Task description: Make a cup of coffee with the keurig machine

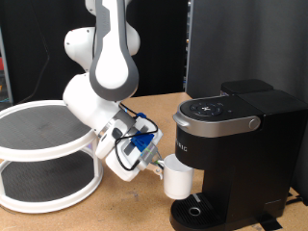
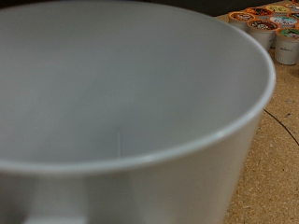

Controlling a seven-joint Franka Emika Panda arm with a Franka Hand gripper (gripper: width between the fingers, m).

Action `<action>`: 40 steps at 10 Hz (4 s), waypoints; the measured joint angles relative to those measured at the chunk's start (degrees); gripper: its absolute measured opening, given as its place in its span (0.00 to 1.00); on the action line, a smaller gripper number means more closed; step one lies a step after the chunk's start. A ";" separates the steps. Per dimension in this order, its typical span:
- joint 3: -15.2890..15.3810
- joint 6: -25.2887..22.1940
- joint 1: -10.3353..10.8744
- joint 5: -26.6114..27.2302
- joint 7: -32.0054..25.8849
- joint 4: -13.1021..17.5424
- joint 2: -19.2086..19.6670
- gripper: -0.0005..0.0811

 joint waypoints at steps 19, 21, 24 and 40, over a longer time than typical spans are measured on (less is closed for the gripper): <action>4.71 1.11 0.06 9.07 -8.92 5.58 9.82 0.09; 4.91 0.89 0.06 9.73 -9.72 5.69 10.02 0.09; 5.21 0.87 0.06 9.89 -9.83 6.18 10.99 0.22; 0.73 -1.03 -3.80 -7.85 6.02 -2.08 -0.60 0.99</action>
